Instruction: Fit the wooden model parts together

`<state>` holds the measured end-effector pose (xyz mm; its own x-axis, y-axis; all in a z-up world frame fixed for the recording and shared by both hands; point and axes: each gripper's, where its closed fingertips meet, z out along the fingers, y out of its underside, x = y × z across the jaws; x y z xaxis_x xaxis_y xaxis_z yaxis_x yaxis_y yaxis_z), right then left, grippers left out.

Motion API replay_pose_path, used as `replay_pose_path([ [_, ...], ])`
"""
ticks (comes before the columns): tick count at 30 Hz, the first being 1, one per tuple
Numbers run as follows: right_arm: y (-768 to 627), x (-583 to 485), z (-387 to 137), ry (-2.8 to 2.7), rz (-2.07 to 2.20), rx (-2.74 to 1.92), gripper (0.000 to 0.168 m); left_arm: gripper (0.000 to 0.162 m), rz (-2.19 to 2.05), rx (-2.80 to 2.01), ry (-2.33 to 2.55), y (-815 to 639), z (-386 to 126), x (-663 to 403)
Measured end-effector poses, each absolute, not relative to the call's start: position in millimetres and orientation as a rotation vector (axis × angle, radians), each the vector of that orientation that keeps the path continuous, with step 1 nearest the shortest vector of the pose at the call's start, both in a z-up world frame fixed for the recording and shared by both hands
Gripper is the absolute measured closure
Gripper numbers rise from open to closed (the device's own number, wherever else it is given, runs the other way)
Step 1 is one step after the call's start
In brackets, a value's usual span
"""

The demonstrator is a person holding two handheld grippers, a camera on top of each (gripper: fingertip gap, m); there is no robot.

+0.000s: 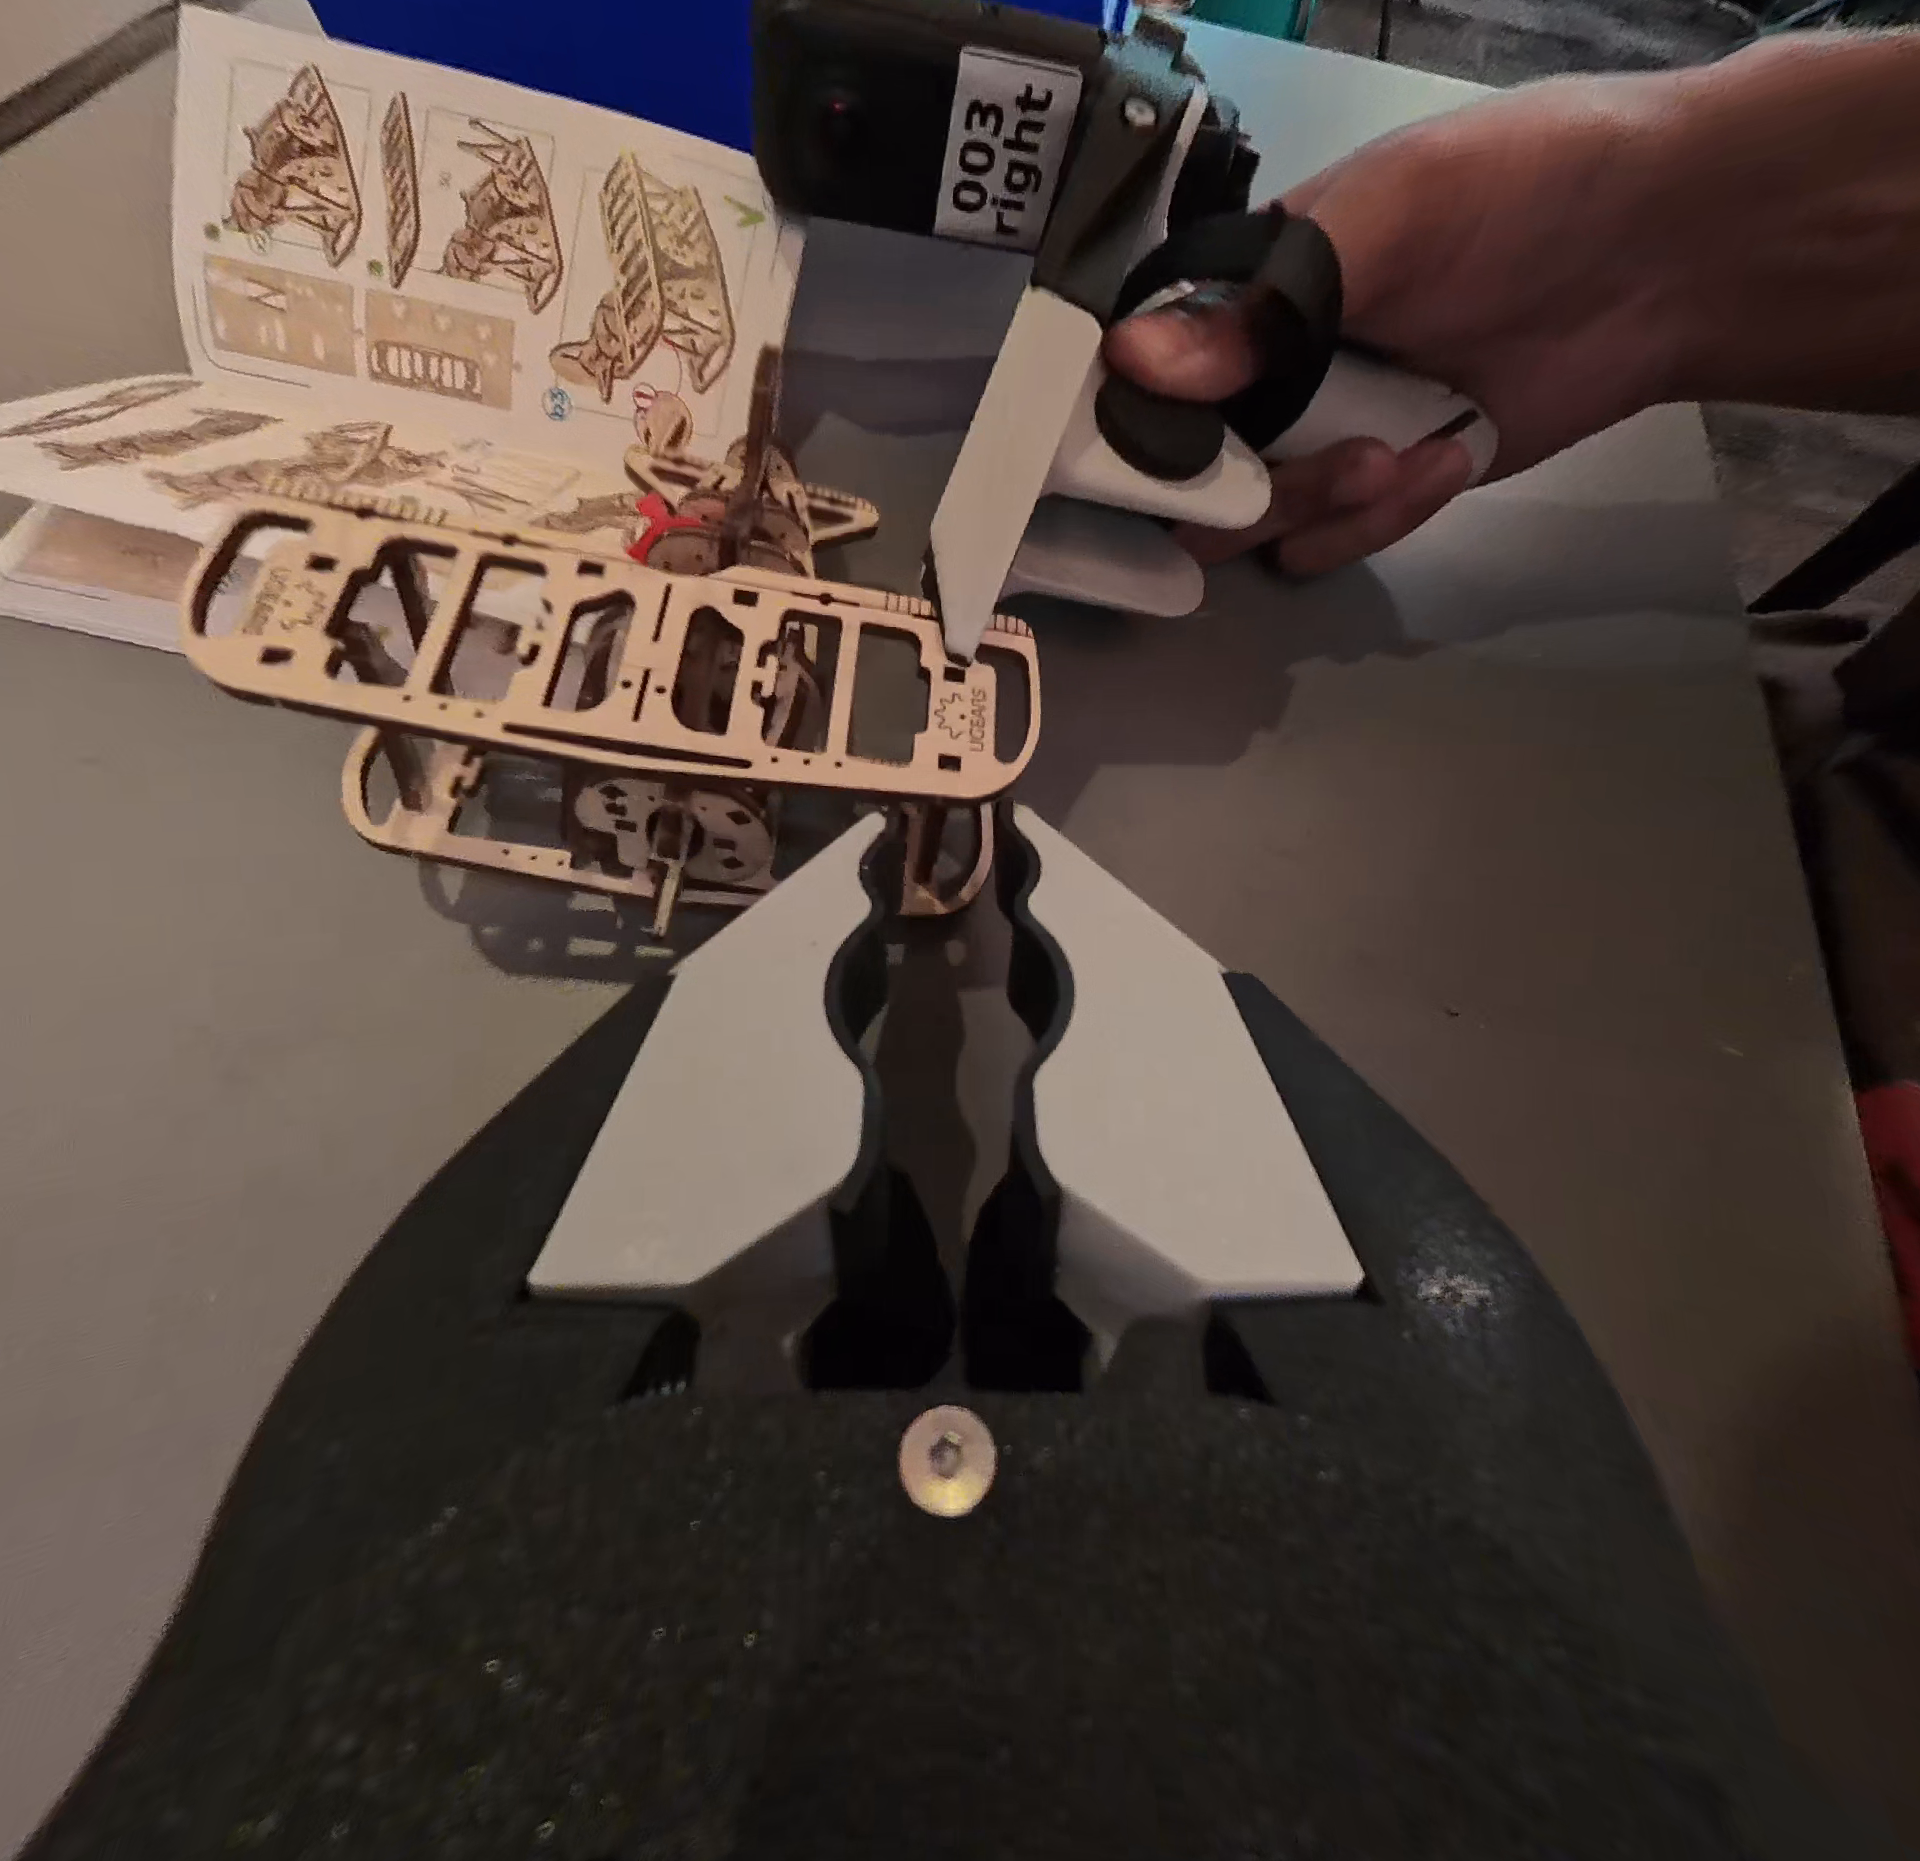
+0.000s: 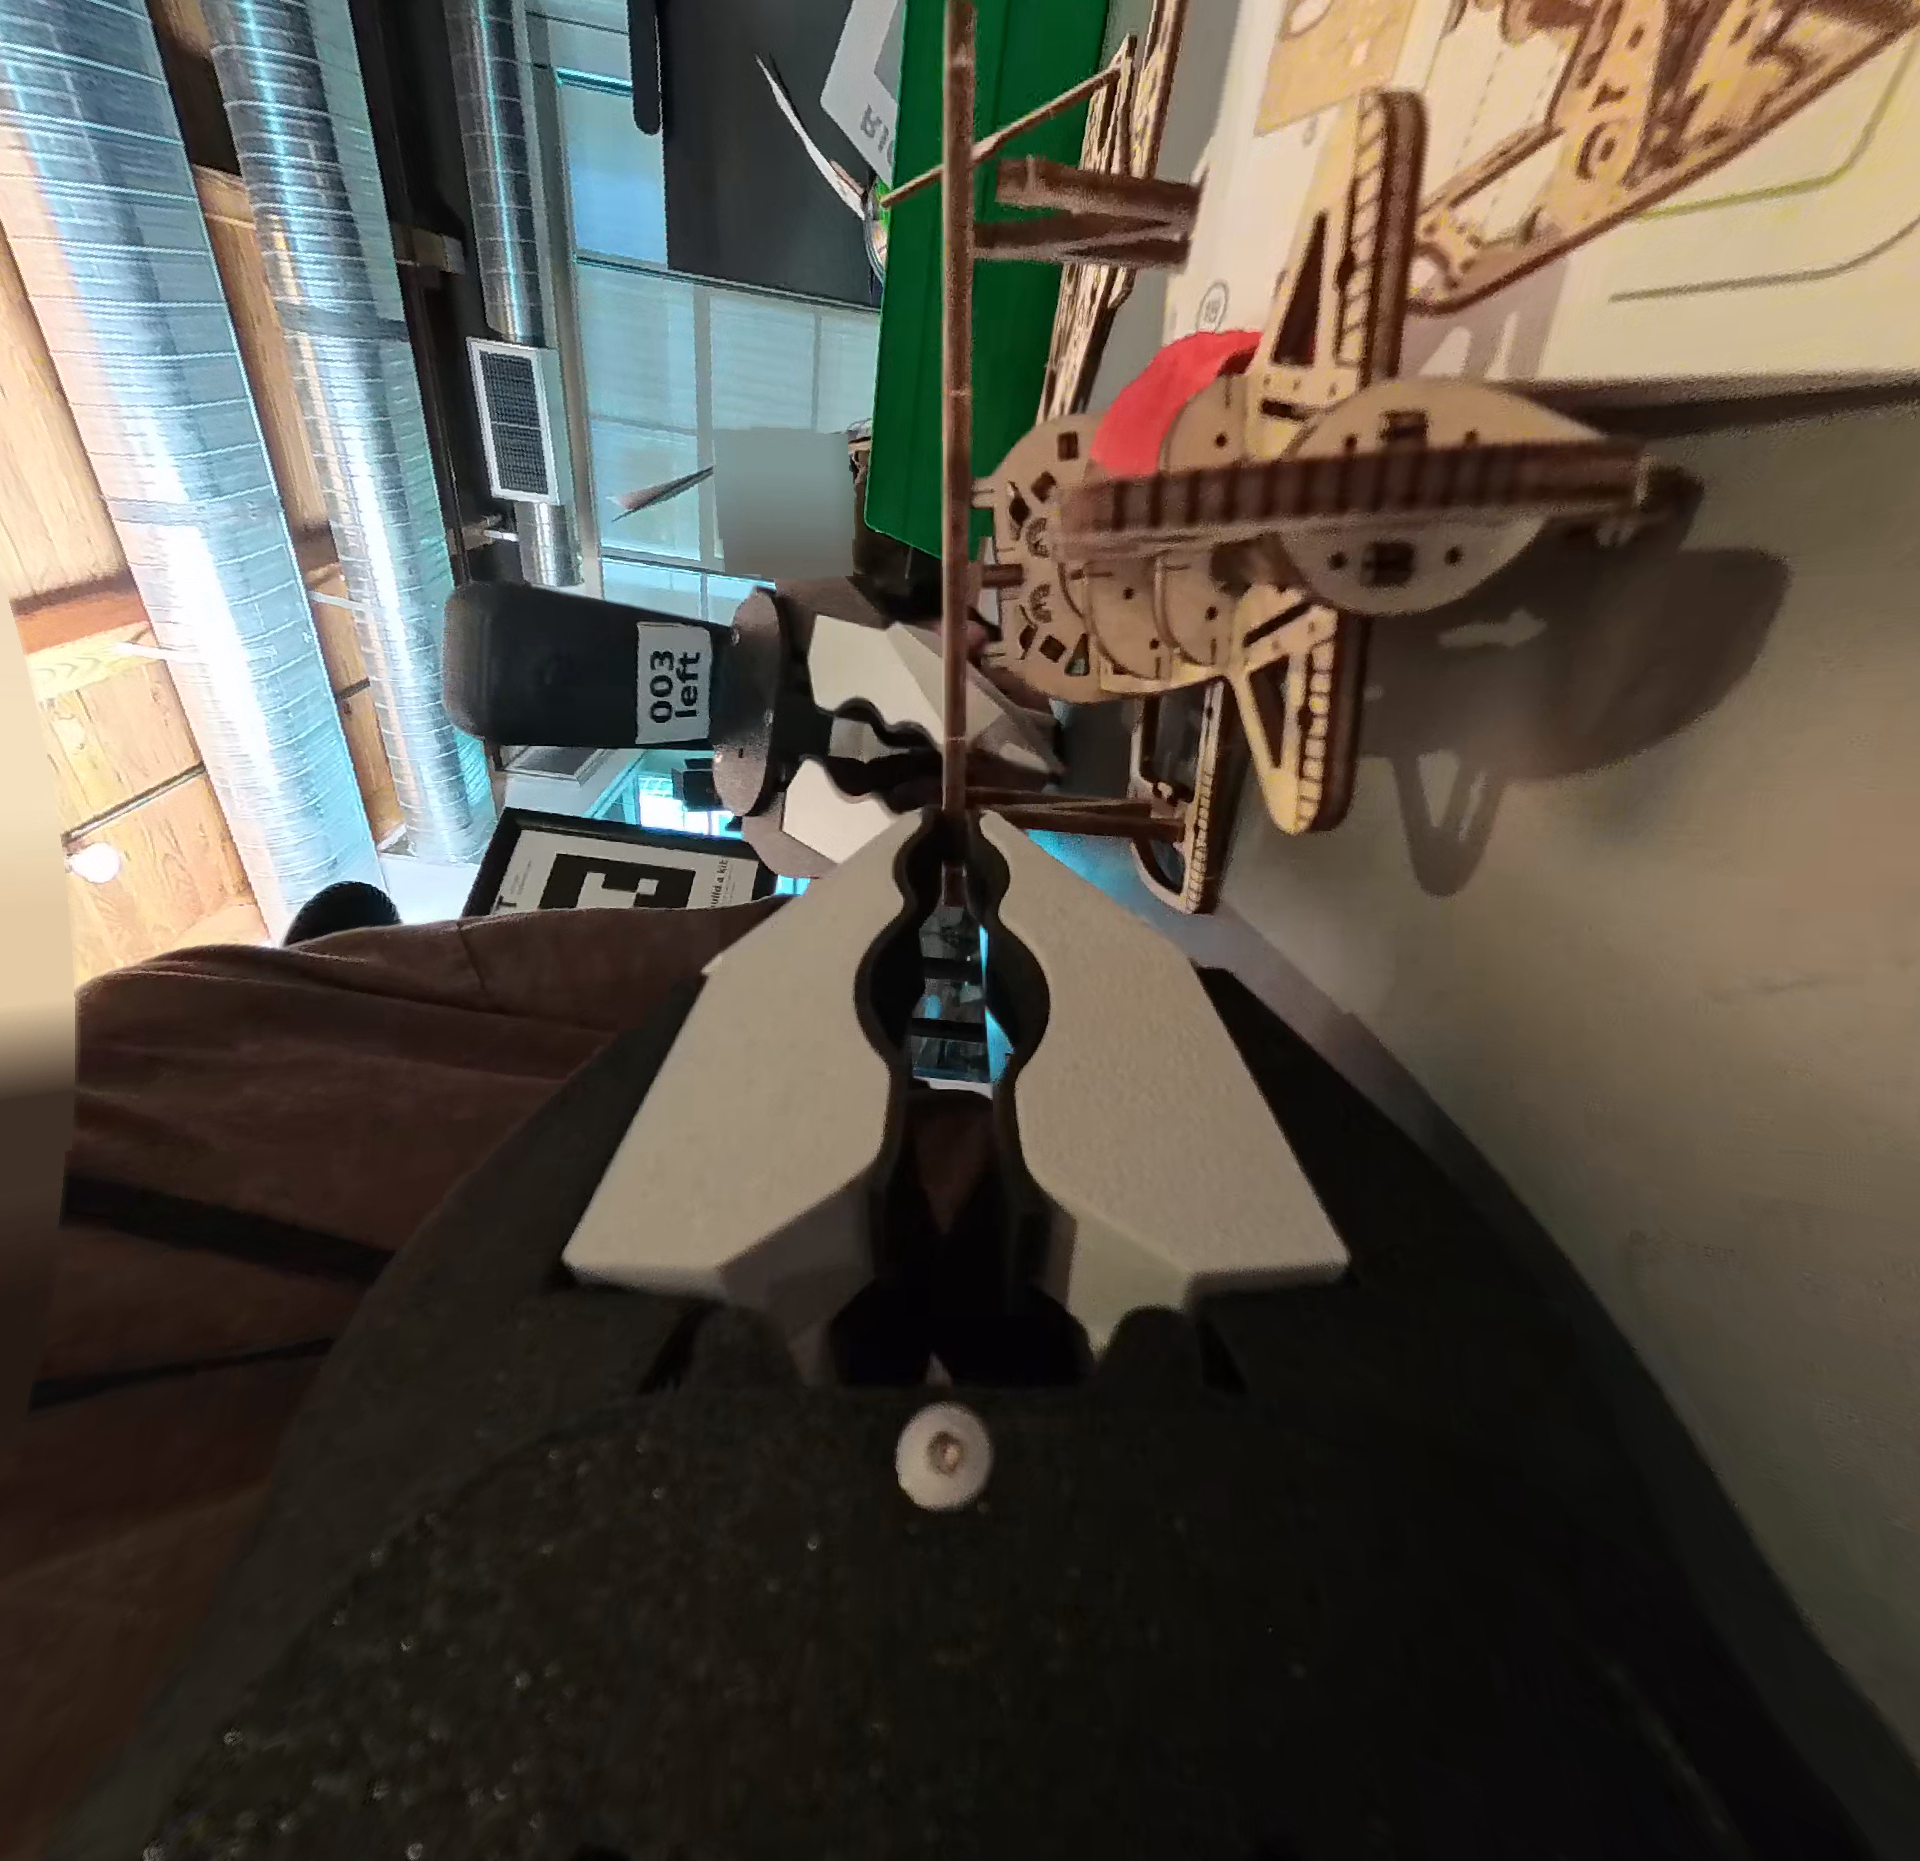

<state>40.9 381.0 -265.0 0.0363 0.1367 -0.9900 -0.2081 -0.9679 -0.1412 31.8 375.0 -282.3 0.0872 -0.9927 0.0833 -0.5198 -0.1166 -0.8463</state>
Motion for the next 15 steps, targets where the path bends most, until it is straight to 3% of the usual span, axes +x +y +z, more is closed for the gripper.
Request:
replay_pose_path([
  [6,381.0,40.8,-265.3,0.081,2.016,-2.075,0.166,0.161,-0.87,-1.748,1.508,378.8,-288.7,32.5],
  [15,379.4,43.6,-268.2,0.141,1.95,-2.153,0.165,0.161,-0.878,-1.75,1.525,376.9,-290.6,33.1],
])
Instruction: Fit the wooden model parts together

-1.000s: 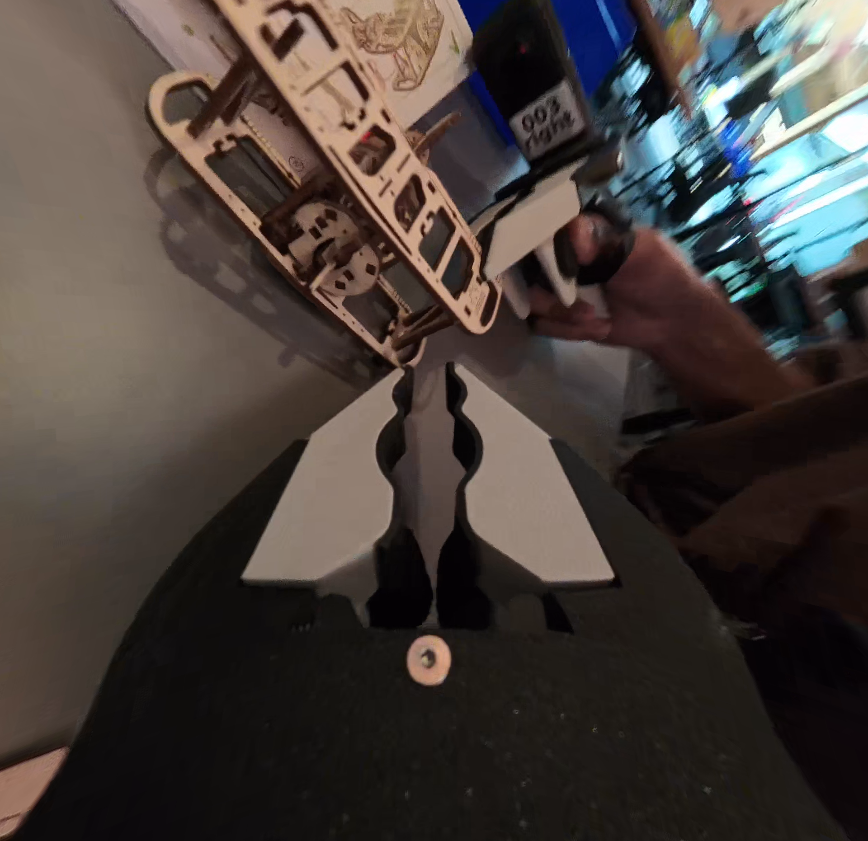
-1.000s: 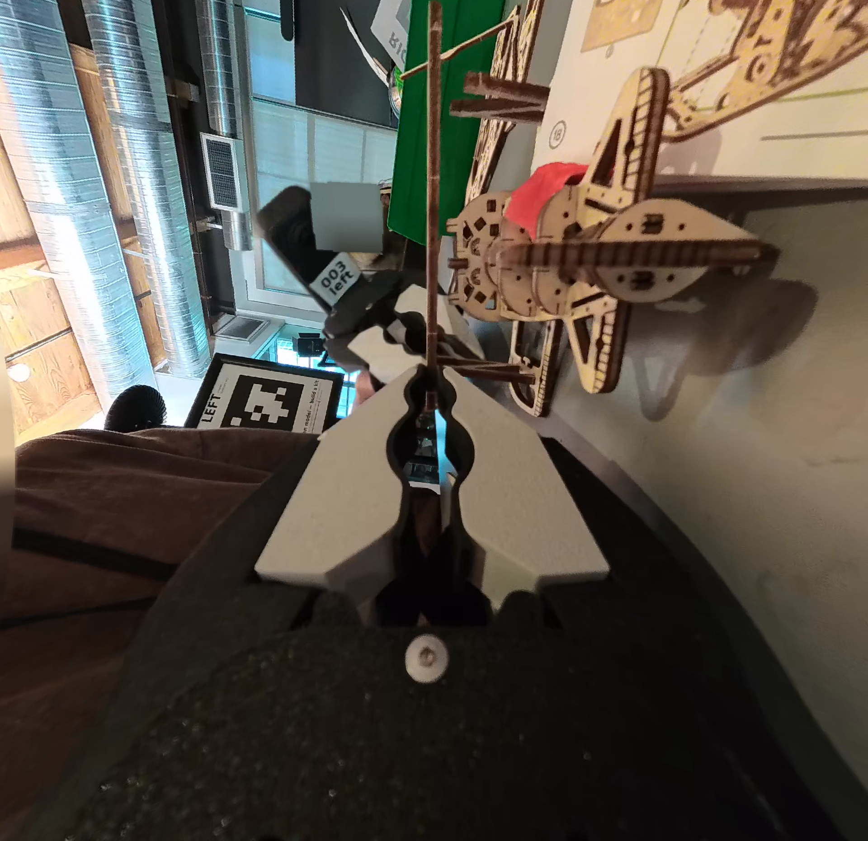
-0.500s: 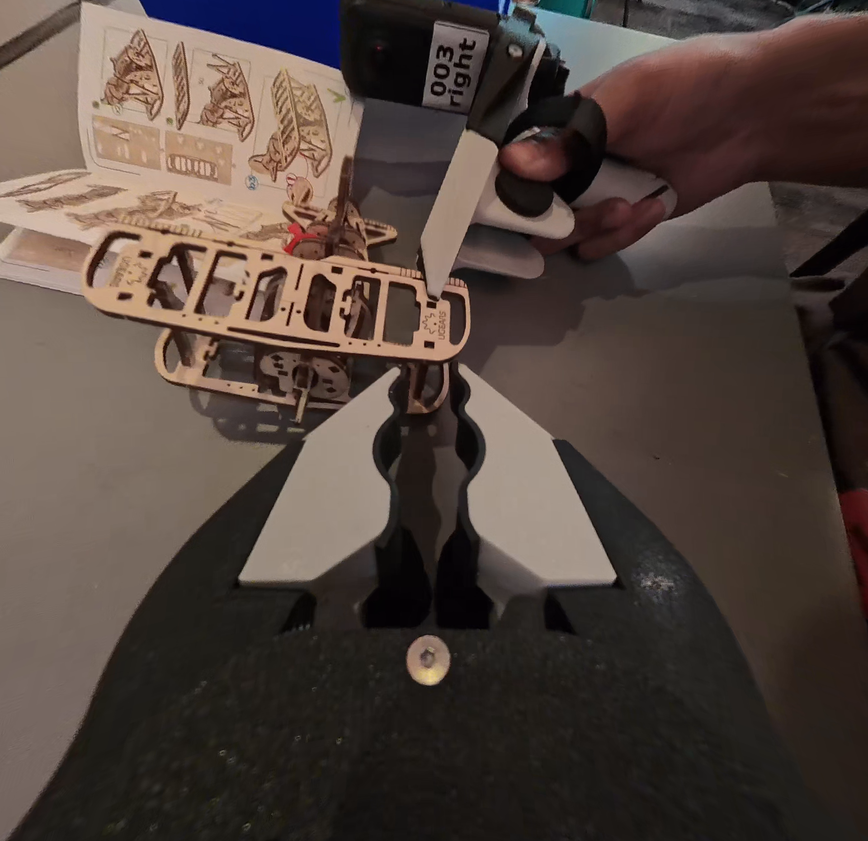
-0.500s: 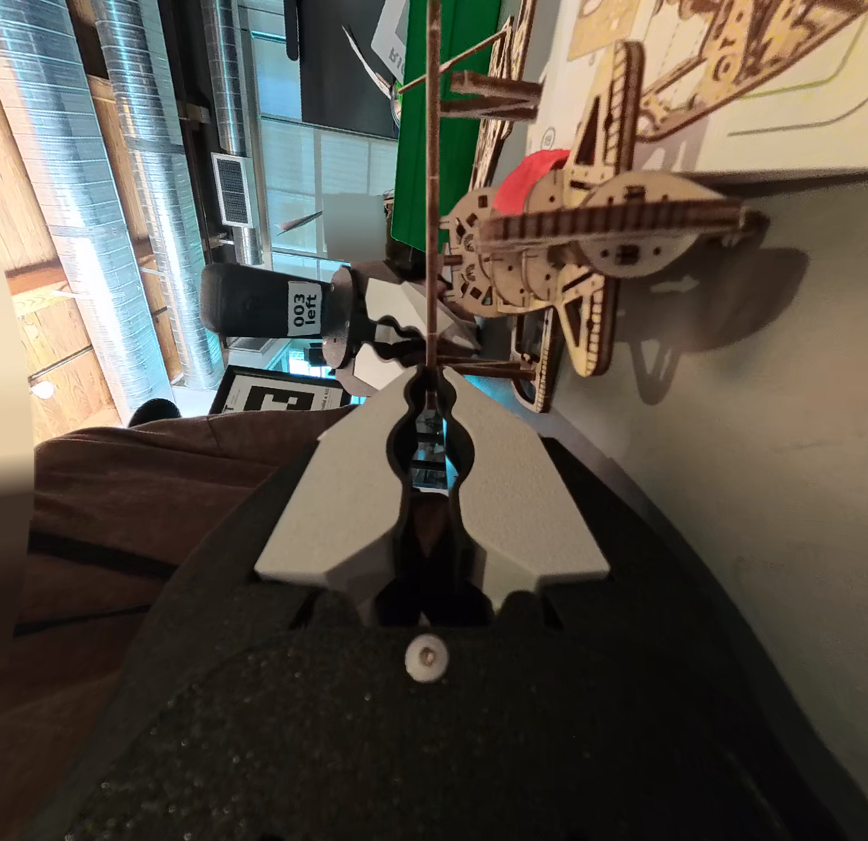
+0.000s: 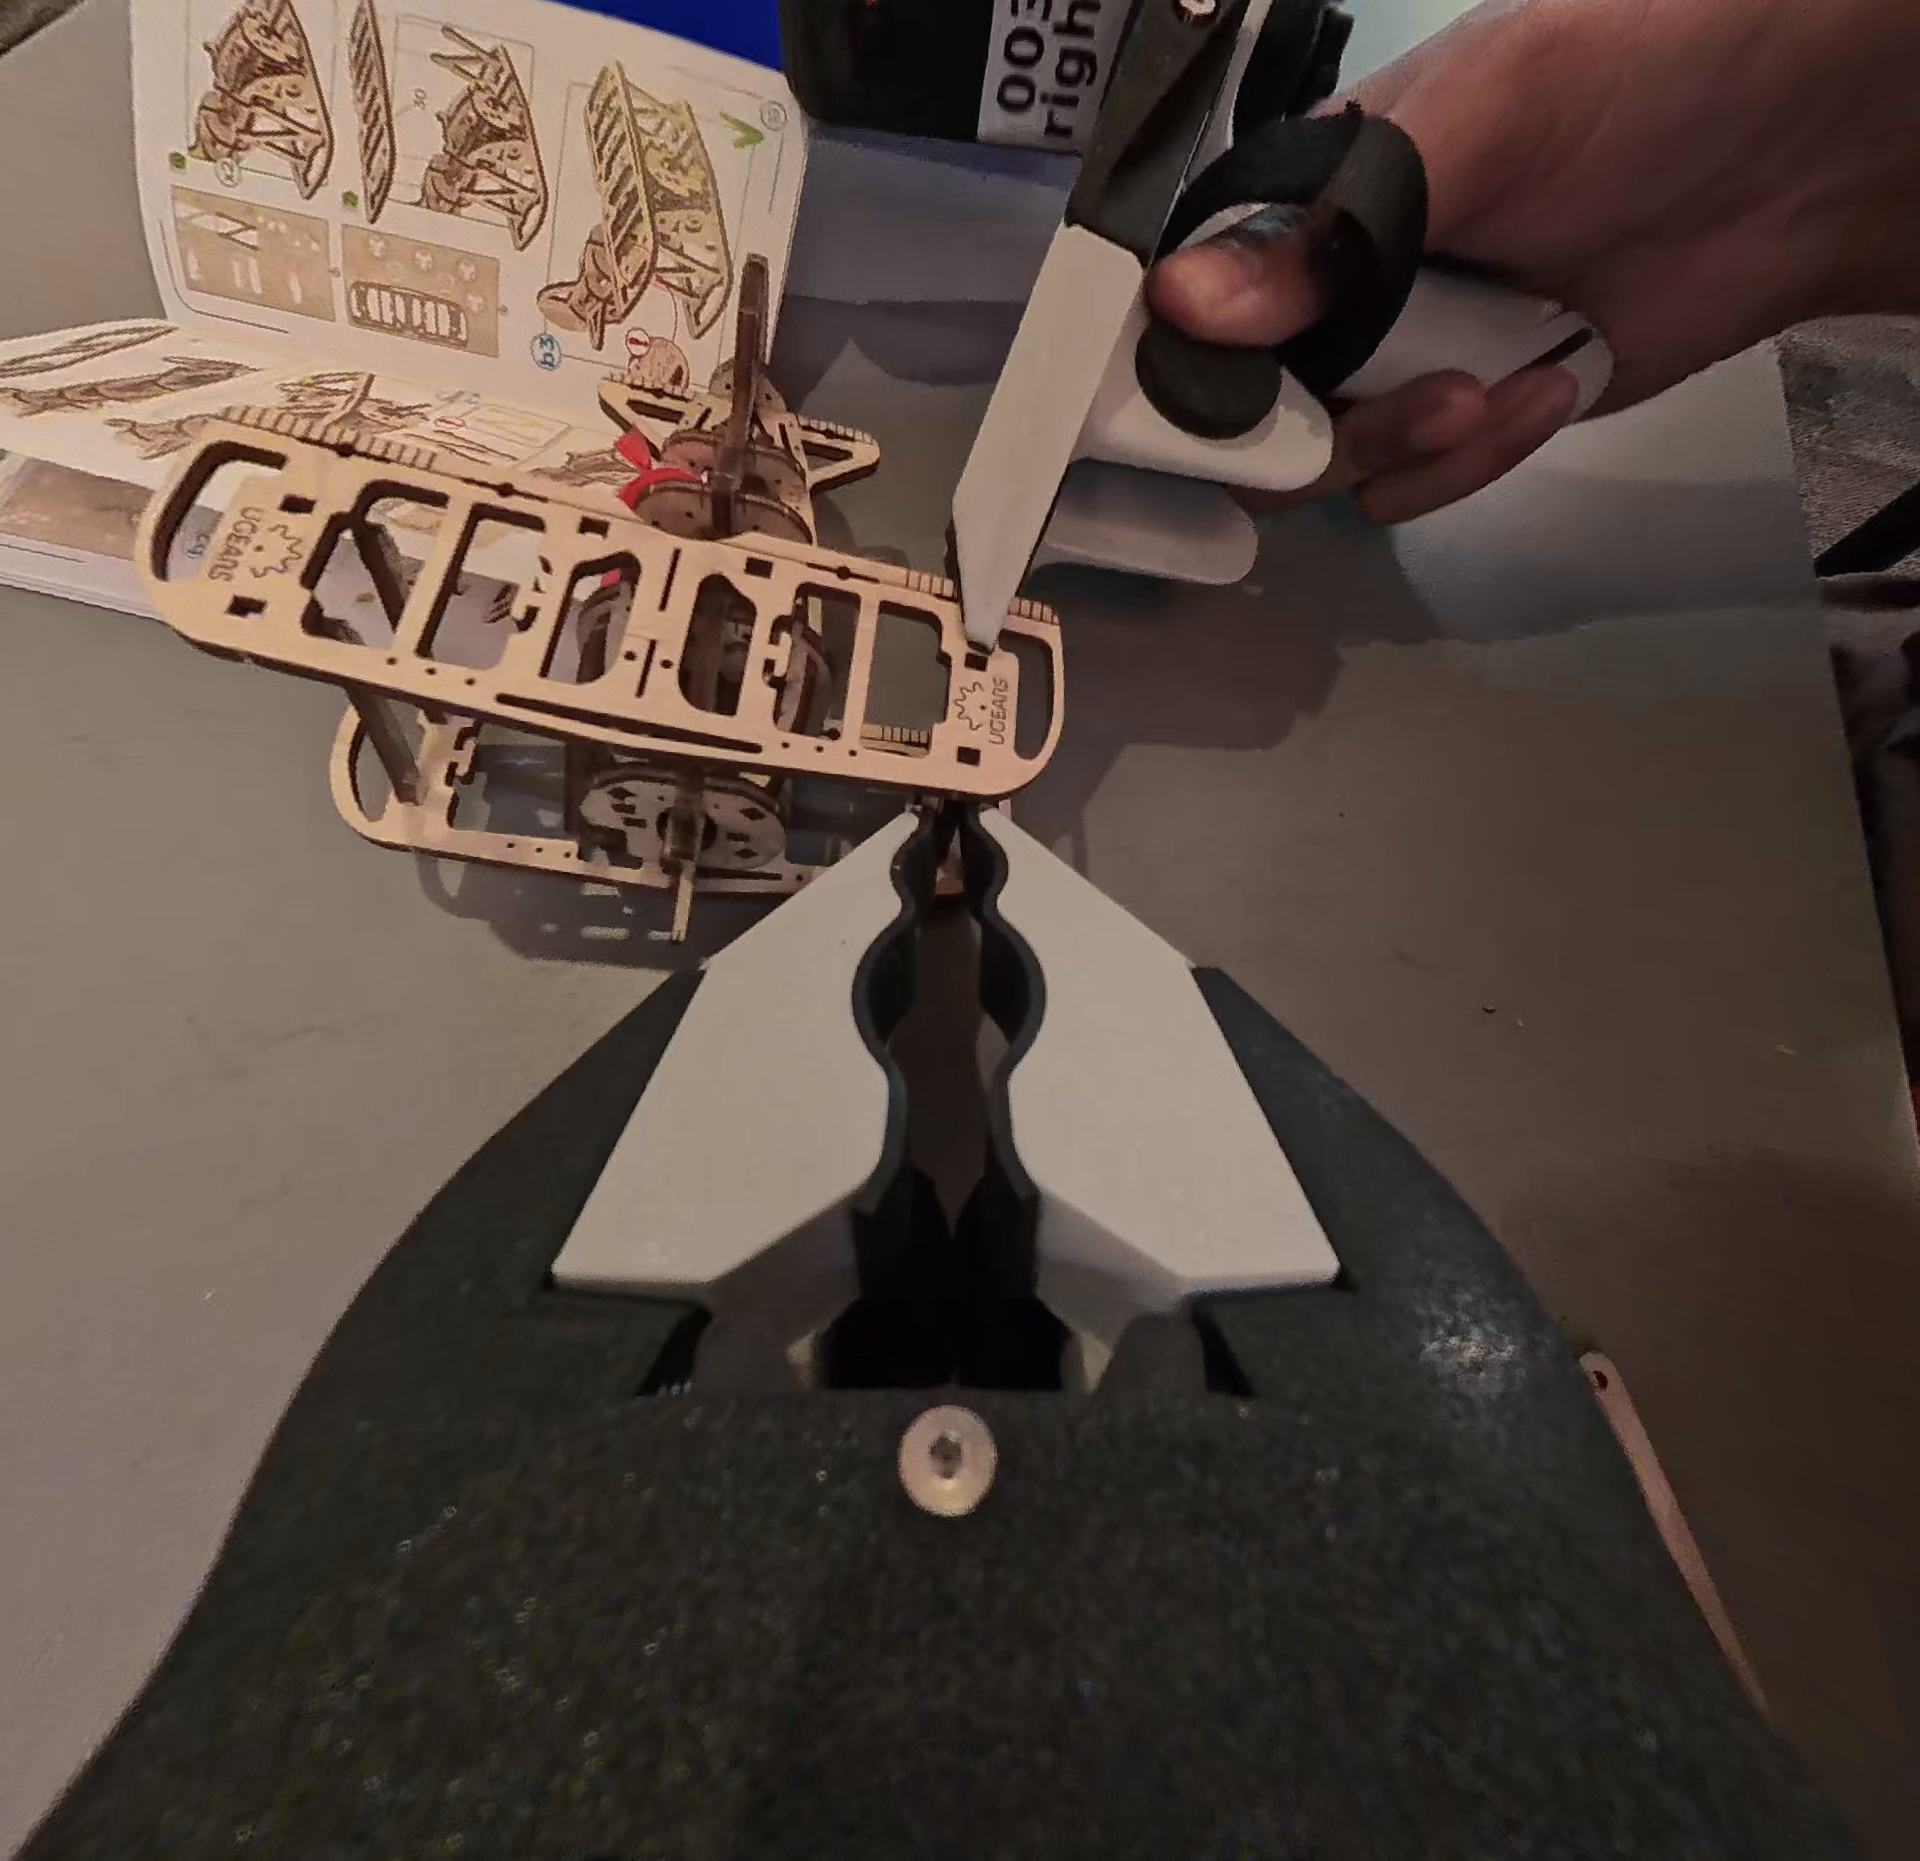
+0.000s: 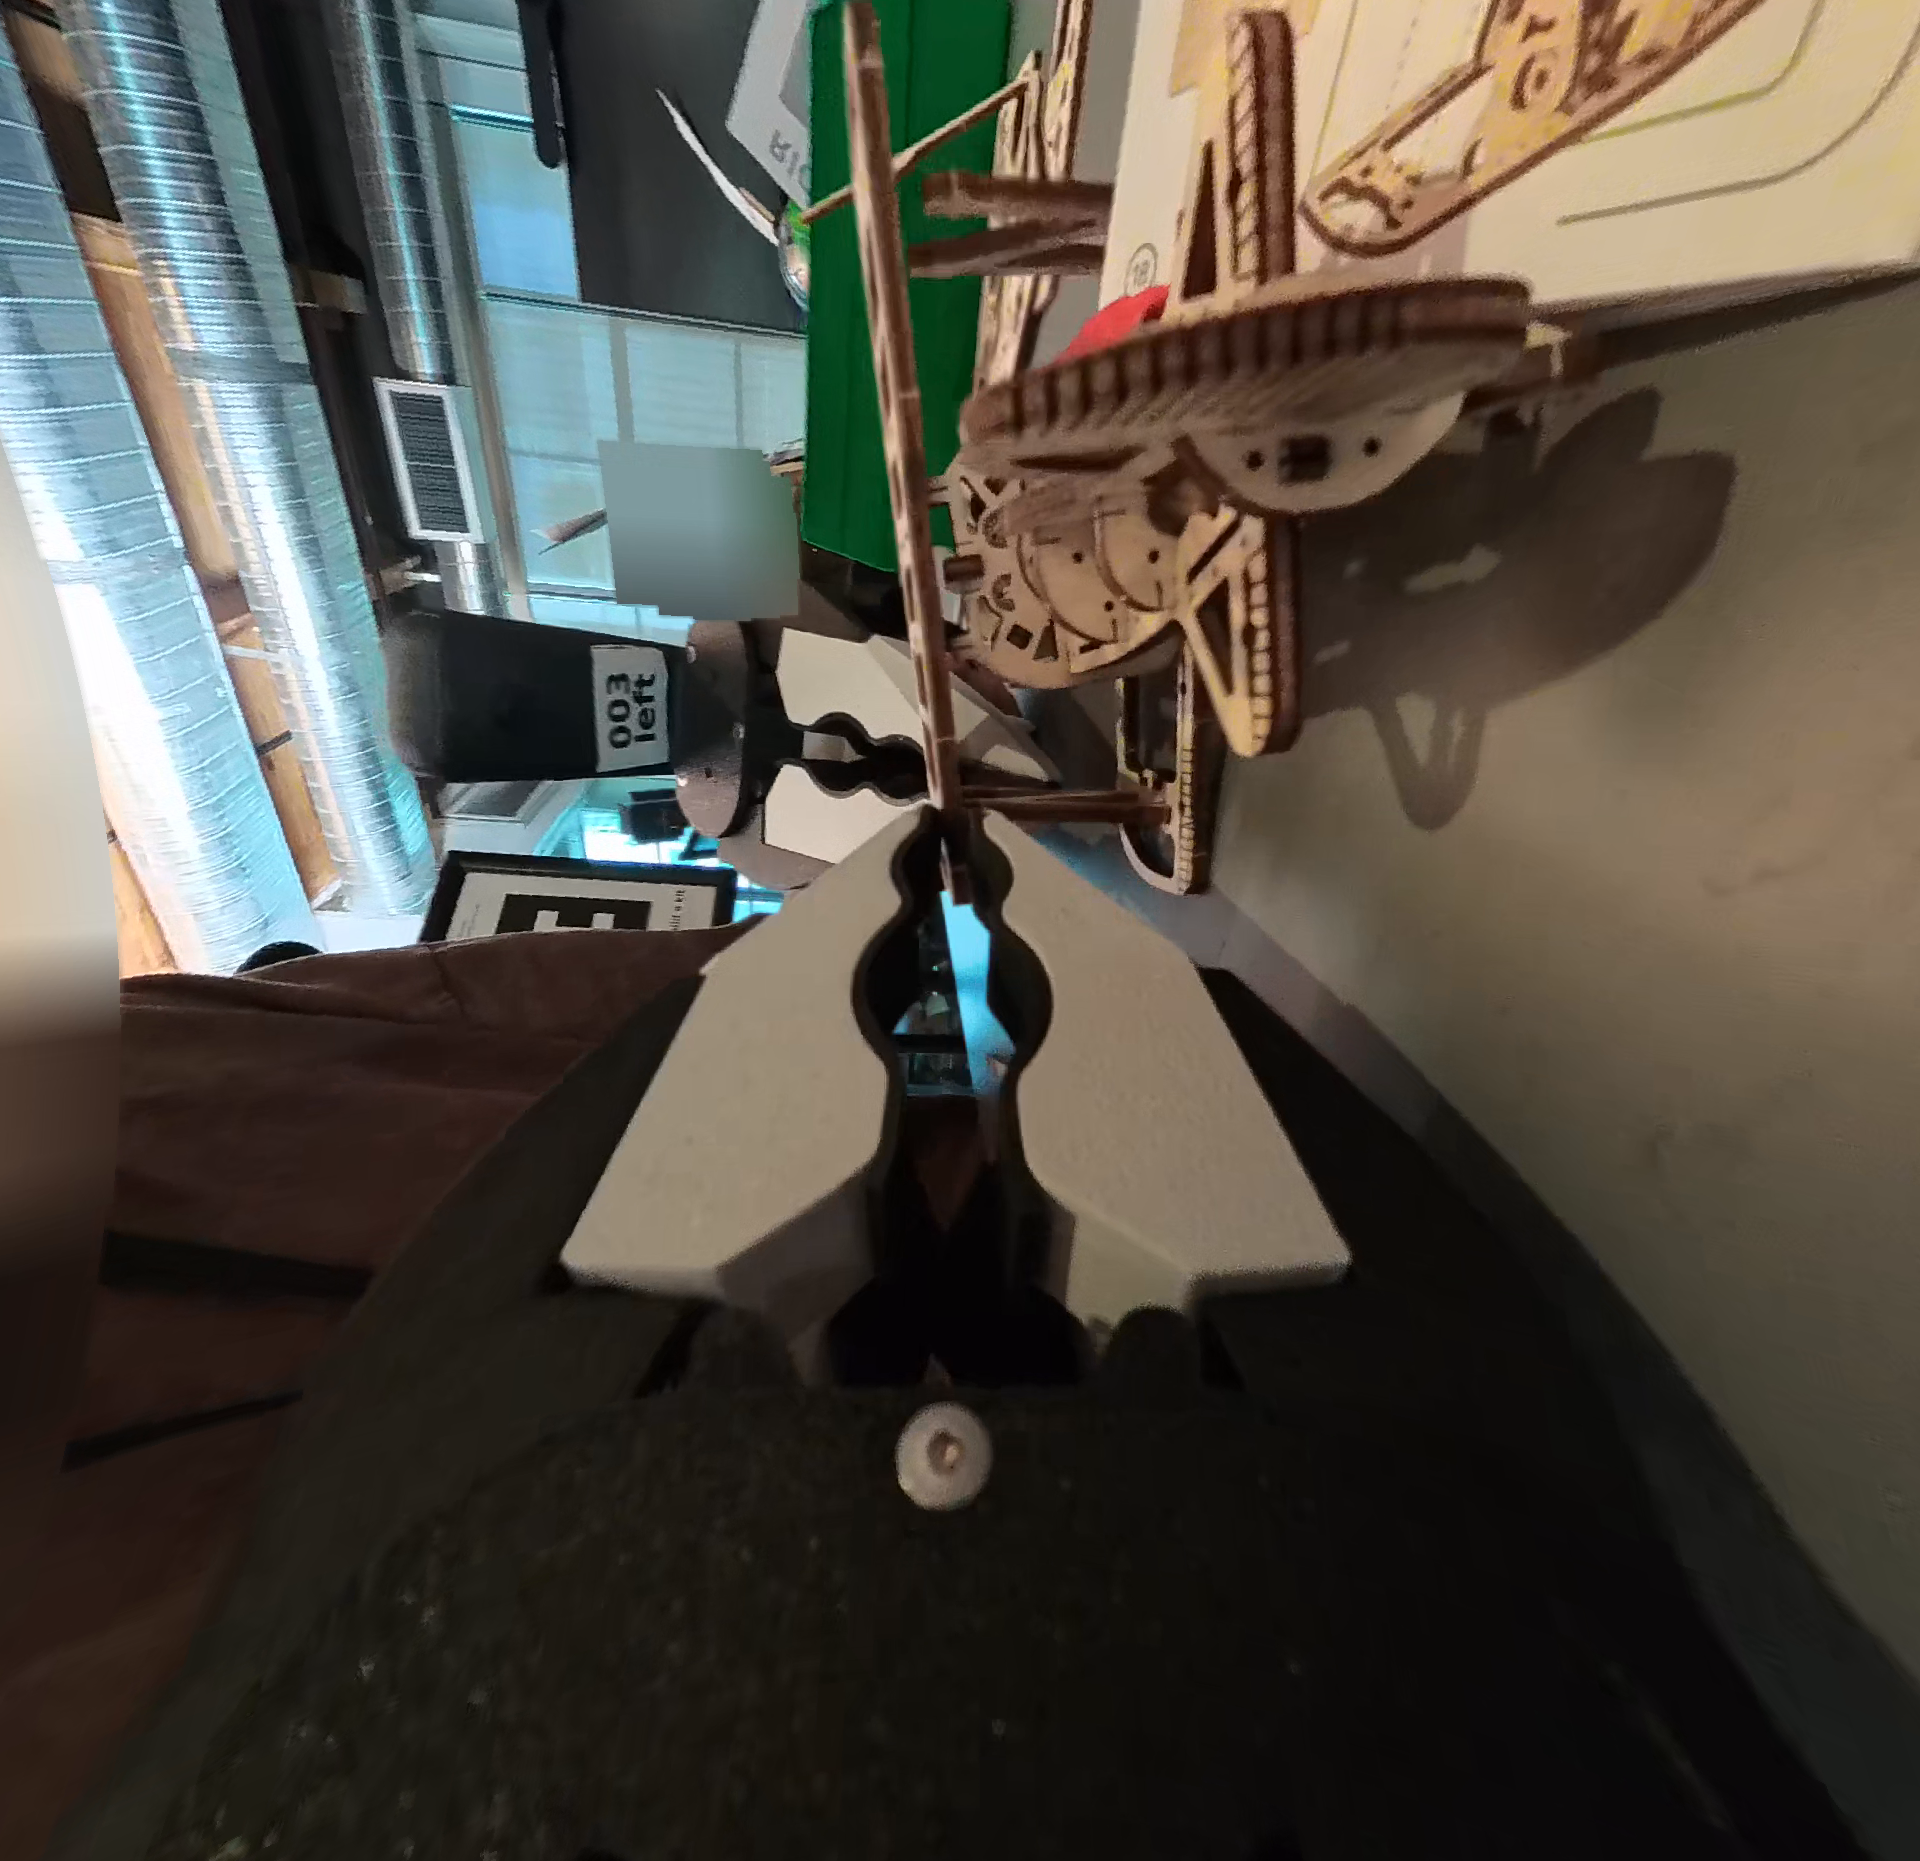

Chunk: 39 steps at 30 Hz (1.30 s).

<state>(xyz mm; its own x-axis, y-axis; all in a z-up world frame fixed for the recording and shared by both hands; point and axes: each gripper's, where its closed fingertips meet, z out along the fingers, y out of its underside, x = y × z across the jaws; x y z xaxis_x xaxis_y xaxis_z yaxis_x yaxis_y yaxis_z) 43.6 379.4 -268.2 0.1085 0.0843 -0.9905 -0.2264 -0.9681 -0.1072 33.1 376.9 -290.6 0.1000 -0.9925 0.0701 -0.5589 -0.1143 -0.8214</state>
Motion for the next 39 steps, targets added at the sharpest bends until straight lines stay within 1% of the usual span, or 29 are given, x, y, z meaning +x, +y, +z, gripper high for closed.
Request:
replay_pose_path([
  [12,383,43,-271,0.034,1.618,-2.367,0.16,0.161,-0.89,-1.765,1.522,377,-292,34],
  [14,385,45,-272,0.012,1.548,-2.377,0.155,0.161,-0.892,-1.766,1.522,377,-292,34],
  [16,386,43,-269,0.02,1.555,-2.352,0.147,0.161,-0.894,-1.767,1.523,377,-292,34],
  [20,386,37,-267,0.0,1.561,-2.338,0.137,0.161,-0.891,-1.766,1.523,377,-292,34],
  [23,385,33,-273,-0.064,1.485,-2.379,0.136,0.161,-0.889,-1.766,1.523,377,-292,34],
  [25,385,33,-278,-0.087,1.441,-2.404,0.14,0.161,-0.89,-1.766,1.523,377,-292,34],
  [31,386,34,-281,-0.137,1.448,-2.393,0.139,0.161,-0.9,-1.773,1.522,377,-293,34],
  [35,386,31,-279,-0.14,1.459,-2.388,0.143,0.16,-0.926,-1.82,1.531,377,-297,34],
  [39,386,28,-278,-0.17,1.449,-2.39,0.145,0.16,-0.864,-1.852,1.567,377,-306,34],
])
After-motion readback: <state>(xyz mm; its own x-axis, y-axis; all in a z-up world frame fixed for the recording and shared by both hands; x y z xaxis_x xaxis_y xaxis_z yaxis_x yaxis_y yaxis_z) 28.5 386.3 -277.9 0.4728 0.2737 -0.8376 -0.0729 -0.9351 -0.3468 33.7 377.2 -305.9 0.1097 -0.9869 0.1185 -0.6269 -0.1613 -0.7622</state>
